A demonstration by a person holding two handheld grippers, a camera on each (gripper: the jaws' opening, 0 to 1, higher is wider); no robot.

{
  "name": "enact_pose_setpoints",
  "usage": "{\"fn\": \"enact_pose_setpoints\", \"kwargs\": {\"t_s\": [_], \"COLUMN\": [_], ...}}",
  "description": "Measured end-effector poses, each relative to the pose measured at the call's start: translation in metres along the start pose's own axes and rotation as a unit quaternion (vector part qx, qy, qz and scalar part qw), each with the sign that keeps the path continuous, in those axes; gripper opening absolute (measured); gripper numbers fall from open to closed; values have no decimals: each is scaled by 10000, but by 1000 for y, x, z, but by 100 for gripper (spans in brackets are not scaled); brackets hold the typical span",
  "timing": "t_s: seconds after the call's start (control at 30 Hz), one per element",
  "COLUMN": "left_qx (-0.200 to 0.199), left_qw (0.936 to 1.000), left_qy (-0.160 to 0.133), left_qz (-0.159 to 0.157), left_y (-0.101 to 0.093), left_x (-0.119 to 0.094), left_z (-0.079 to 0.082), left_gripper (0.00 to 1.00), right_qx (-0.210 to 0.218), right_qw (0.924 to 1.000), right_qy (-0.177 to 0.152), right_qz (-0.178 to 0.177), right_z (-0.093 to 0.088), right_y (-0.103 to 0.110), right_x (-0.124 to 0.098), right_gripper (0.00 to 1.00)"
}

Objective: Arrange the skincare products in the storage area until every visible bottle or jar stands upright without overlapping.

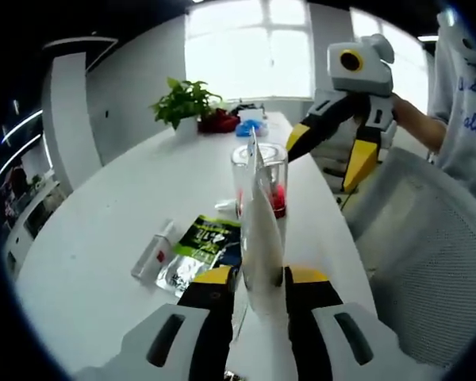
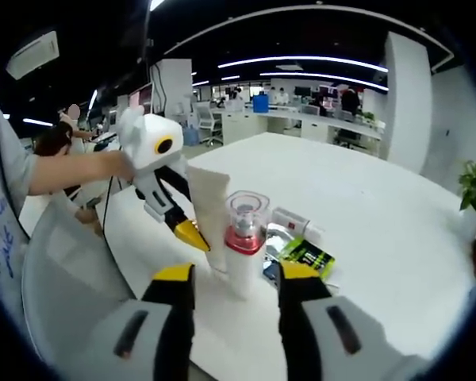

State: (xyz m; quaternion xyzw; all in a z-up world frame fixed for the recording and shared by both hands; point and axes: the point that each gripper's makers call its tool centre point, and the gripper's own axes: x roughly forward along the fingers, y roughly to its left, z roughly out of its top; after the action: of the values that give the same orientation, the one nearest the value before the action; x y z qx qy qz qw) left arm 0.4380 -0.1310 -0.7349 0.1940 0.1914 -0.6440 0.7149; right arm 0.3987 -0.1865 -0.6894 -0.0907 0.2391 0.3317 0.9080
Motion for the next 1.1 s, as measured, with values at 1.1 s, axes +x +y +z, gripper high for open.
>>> {"fn": "enact_pose_setpoints", "kwargs": {"t_s": [1.1], "left_qx": [-506], "left_qw": [9925], "left_qy": [137], "left_qz": [1100], "left_y": [18], "left_x": [-36], "left_z": [-3], "left_gripper": [49], "right_qx": [-61], "right_qw": [9997], "right_qy": [66], "right_qz": [-224], "right_z": [3], "right_y": [-9], "right_x": [0], "right_gripper": [60]}}
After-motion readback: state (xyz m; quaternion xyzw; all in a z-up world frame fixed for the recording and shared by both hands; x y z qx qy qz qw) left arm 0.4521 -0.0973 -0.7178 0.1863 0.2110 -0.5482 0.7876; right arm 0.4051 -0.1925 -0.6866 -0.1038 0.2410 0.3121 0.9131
